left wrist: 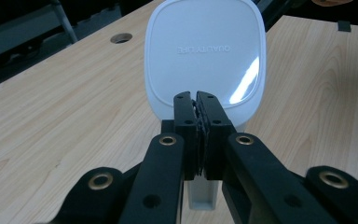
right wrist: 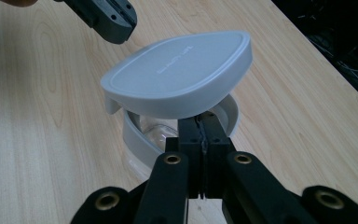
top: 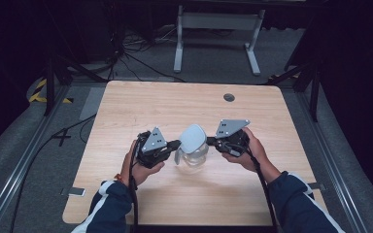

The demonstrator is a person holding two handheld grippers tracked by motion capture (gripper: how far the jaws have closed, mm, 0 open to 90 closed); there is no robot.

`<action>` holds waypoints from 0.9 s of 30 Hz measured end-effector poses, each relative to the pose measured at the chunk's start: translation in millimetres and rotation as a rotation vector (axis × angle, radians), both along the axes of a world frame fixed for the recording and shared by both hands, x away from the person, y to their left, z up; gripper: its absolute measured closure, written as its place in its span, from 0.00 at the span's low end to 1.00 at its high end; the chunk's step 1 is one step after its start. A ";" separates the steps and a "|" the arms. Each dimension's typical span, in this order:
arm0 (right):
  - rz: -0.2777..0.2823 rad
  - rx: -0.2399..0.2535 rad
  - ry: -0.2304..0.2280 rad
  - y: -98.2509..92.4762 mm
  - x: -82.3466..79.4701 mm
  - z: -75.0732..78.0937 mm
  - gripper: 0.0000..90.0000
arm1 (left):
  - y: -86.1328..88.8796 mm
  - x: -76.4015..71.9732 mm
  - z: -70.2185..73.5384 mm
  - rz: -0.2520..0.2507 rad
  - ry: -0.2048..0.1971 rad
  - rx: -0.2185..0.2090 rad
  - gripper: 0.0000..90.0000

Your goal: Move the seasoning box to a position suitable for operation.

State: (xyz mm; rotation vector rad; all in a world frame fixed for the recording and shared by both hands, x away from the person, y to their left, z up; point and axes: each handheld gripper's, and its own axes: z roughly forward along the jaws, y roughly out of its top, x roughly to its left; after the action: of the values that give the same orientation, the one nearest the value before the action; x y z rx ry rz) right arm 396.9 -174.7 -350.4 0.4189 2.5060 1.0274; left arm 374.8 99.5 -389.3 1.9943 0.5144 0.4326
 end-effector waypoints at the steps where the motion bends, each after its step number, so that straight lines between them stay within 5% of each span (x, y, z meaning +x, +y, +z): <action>1: 0.005 0.006 -0.006 1.1 -1.5 1.4 1.00 | 1.9 -1.7 0.0 0.005 0.003 0.000 0.97; 5: 0.013 0.014 -0.020 3.3 -4.1 4.3 1.00 | 15.1 -7.0 -3.8 0.033 0.000 0.039 0.96; 8: 0.023 0.017 -0.019 5.3 -5.8 6.0 1.00 | 26.9 -8.3 -13.0 0.062 -0.001 0.124 0.95; 12: 0.043 0.026 -0.019 9.0 -7.8 7.8 1.00 | 43.0 -10.2 -27.2 0.093 0.029 0.182 0.95; 27: 0.112 0.019 -0.021 26.9 -16.1 10.5 1.00 | 82.8 -17.7 -61.1 0.135 0.121 0.242 0.89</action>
State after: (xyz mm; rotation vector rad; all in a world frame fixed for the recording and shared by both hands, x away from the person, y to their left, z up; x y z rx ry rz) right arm 380.8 -147.7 -339.9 0.2740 2.5270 1.0929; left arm 357.0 182.3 -450.4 2.2359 0.7035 0.4779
